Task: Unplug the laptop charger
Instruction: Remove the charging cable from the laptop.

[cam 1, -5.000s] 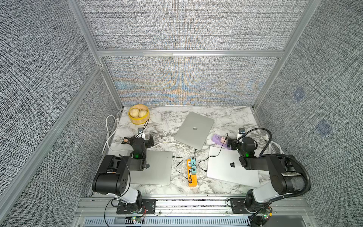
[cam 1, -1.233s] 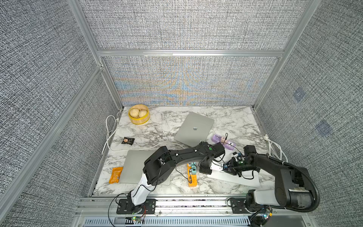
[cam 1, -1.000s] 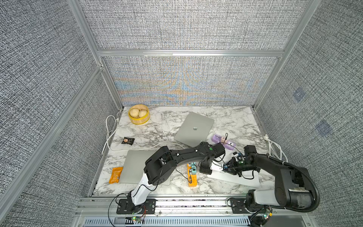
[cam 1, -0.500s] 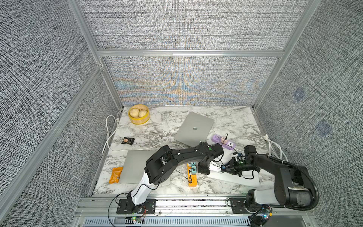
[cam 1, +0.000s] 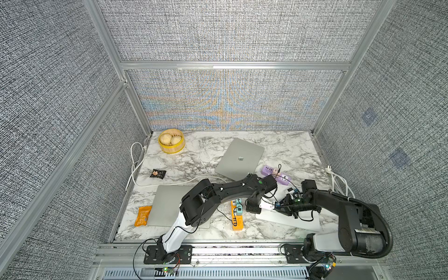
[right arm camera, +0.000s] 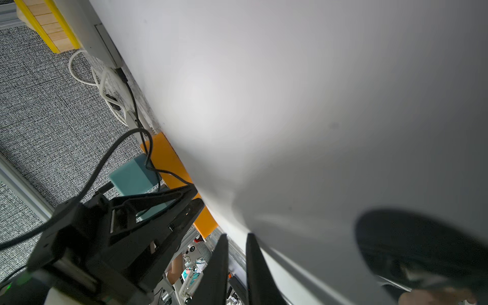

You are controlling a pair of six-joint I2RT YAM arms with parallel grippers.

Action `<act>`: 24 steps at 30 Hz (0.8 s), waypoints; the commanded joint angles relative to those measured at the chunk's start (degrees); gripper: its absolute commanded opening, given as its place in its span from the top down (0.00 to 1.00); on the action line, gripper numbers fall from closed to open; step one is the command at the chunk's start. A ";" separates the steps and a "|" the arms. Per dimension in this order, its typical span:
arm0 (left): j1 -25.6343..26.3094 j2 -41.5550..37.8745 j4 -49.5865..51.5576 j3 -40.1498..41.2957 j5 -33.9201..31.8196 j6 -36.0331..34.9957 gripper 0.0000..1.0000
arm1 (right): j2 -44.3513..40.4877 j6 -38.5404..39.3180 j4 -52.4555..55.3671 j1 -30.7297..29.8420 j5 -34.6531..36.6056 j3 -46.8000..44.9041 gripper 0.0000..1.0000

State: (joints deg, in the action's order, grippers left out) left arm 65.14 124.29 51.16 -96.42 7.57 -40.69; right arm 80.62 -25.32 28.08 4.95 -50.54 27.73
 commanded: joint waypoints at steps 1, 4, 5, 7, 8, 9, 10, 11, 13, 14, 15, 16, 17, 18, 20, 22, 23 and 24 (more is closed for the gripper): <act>-0.05 0.58 1.44 -0.51 0.56 -0.76 0.79 | 0.32 0.58 -0.01 -0.03 -0.81 -0.05 0.82; -0.19 0.89 2.13 -0.92 0.07 -1.54 0.78 | 0.20 0.53 0.01 -0.02 -0.93 -0.18 0.82; -0.19 1.07 2.80 -1.44 0.23 -1.68 0.78 | 0.20 0.54 0.03 -0.02 -1.01 -0.19 0.82; -0.19 1.04 3.34 -1.52 0.17 -2.10 0.77 | 0.24 0.54 0.05 -0.01 -0.98 -0.11 0.82; -0.19 0.98 3.25 -1.20 0.16 -2.41 0.77 | 0.30 0.51 0.03 -0.03 -0.95 -0.07 0.82; -0.18 0.95 3.21 -0.96 0.08 -2.55 0.78 | 0.39 0.58 0.05 0.04 -1.12 -0.08 0.82; -0.19 0.89 2.93 -0.96 0.16 -2.40 0.77 | 0.41 0.64 0.05 0.11 -1.22 -0.09 0.82; -0.19 0.91 2.66 -0.96 0.23 -2.33 0.77 | 0.40 0.66 0.05 0.07 -1.22 -0.10 0.82; -0.19 0.95 2.59 -0.96 0.12 -2.13 0.77 | 0.31 0.62 0.03 0.05 -1.29 -0.13 0.82; -0.19 1.04 2.63 -0.96 -0.06 -2.18 0.78 | 0.16 0.63 0.14 0.05 -1.28 -0.07 0.82; -0.19 1.11 2.57 -0.96 -0.18 -2.08 0.77 | 0.13 0.69 0.14 0.05 -1.25 -0.11 0.82; -0.19 1.19 2.24 -0.96 -0.12 -1.80 0.78 | 0.07 0.67 0.14 -0.01 -1.24 -0.19 0.82; -0.24 1.17 1.85 -0.88 0.06 -1.55 0.77 | 0.08 0.63 0.14 0.04 -1.23 -0.20 0.82; -0.18 1.19 1.49 -0.86 0.16 -1.39 0.78 | 0.12 0.66 0.15 0.05 -1.30 -0.18 0.82; -0.28 1.63 1.49 -1.25 0.35 -1.17 0.77 | 0.18 0.68 0.23 0.08 -1.39 -0.10 0.82; -0.37 2.20 1.76 -1.81 0.25 -1.13 0.78 | 0.03 0.62 0.23 0.14 -1.37 -0.16 0.82; -0.44 2.21 1.67 -1.84 0.29 -1.15 0.78 | -0.05 0.63 0.23 0.10 -1.37 -0.21 0.82; -0.42 2.15 1.67 -1.84 0.47 -1.16 0.78 | -0.20 0.54 0.23 0.10 -1.38 -0.24 0.82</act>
State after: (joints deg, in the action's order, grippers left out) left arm 64.86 126.30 52.73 -97.82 7.49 -42.00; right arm 80.66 -25.02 28.05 5.08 -51.42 27.64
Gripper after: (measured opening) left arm 0.223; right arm 0.181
